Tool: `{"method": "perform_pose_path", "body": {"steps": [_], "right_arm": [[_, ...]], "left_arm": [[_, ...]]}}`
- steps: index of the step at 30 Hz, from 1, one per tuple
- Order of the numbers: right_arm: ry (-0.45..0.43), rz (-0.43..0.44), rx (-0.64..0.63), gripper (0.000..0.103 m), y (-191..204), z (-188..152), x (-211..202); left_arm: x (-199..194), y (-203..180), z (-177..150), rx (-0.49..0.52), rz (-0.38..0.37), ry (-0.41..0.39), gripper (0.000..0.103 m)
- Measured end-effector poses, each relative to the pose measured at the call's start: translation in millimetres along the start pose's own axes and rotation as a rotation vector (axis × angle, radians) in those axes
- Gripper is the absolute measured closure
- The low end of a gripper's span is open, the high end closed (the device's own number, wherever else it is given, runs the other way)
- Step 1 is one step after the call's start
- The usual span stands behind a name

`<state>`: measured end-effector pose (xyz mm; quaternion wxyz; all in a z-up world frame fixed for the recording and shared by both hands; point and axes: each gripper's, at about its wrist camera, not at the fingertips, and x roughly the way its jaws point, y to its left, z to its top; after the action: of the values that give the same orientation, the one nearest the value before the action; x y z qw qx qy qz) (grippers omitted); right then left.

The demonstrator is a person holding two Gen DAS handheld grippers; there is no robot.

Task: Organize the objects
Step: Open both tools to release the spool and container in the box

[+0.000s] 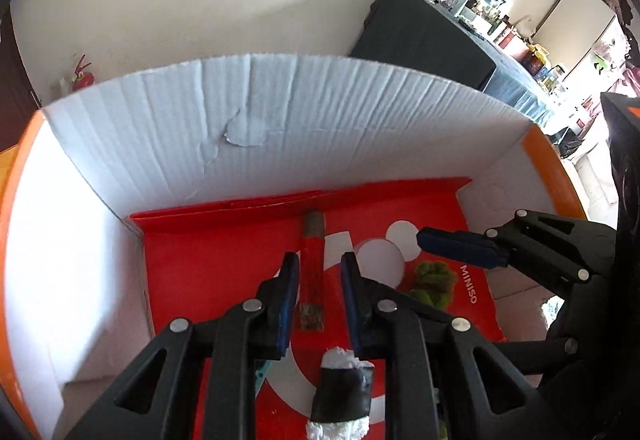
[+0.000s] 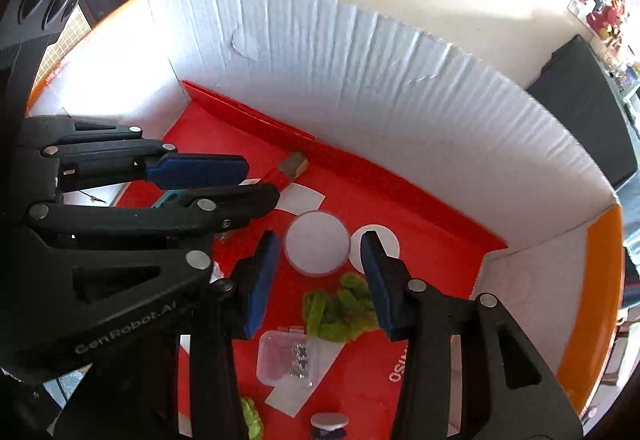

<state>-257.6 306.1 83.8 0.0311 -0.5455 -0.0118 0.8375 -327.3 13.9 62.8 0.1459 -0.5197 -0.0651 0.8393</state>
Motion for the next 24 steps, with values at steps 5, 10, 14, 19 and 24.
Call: {"method": "perform_pose_path", "body": {"steps": [5, 10, 14, 19, 24], "right_arm": [[-0.020, -0.007, 0.011, 0.060, 2, -12, -20], [-0.040, -0.020, 0.007, 0.057, 8, -28, -40], [-0.064, -0.018, 0.017, 0.056, 4, -30, -51], [-0.105, -0.017, 0.040, 0.048, -8, -37, -71], [-0.148, -0.035, 0.046, 0.043, -10, -17, -72]], "left_arm": [[-10, -4, -4, 0.006, -0.003, -0.016, 0.082], [-21, -13, -9, 0.020, 0.002, -0.037, 0.078], [-35, -20, -16, 0.037, 0.001, -0.065, 0.070], [-50, -26, -26, 0.055, 0.002, -0.096, 0.070], [-69, -31, -38, 0.095, 0.059, -0.165, 0.056]]}}
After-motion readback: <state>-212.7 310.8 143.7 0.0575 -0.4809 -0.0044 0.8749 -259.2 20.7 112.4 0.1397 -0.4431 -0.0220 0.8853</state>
